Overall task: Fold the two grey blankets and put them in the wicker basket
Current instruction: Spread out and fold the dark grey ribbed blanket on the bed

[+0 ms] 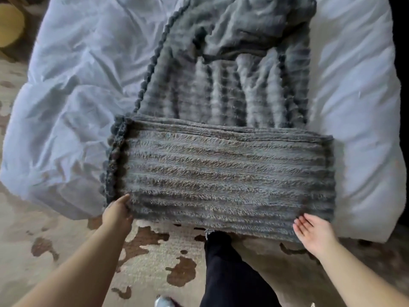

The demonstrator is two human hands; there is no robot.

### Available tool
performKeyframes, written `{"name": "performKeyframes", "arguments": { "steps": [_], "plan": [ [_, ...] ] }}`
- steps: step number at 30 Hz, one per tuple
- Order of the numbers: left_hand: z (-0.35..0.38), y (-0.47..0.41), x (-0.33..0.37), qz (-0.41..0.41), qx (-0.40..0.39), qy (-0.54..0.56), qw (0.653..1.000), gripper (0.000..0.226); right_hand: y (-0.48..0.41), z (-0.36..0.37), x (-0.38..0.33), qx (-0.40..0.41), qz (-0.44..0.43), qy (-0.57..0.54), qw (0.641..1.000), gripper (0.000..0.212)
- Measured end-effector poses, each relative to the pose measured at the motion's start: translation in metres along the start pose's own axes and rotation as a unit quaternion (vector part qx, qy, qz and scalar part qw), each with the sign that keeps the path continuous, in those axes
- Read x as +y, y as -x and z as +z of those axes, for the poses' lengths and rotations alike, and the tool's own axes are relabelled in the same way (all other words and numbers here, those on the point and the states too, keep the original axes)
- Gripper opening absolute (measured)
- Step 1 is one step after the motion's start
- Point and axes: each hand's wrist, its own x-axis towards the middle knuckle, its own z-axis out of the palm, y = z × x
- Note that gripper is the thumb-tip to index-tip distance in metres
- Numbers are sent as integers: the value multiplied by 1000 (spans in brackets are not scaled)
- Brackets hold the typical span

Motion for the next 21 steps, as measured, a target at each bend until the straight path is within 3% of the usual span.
{"name": "performKeyframes", "arguments": {
  "steps": [4,7,10,13,15,17,19,21],
  "plan": [
    [-5,-2,-33,-100,81,9,992,75,-20,-23,56,25,67,6,997,19],
    [-2,-15,-56,-125,24,84,988,89,-33,-22,85,6,58,-44,997,63],
    [2,-27,-63,-128,-44,237,962,80,-46,-13,96,-15,39,-165,985,81],
    [1,-17,-55,-100,-84,280,951,29,-39,0,92,-21,31,-226,974,64],
    [-8,-1,-48,-70,-111,276,952,25,-21,1,89,-37,1,-221,975,34],
    [-22,22,-33,-55,-162,314,934,30,5,-4,82,-61,-54,-211,974,19],
    [-36,51,-10,-30,-196,325,925,26,40,-11,72,-94,-117,-221,964,22],
    [-46,83,16,8,-238,324,916,28,87,-20,59,-134,-174,-232,948,41]
  ]
}}
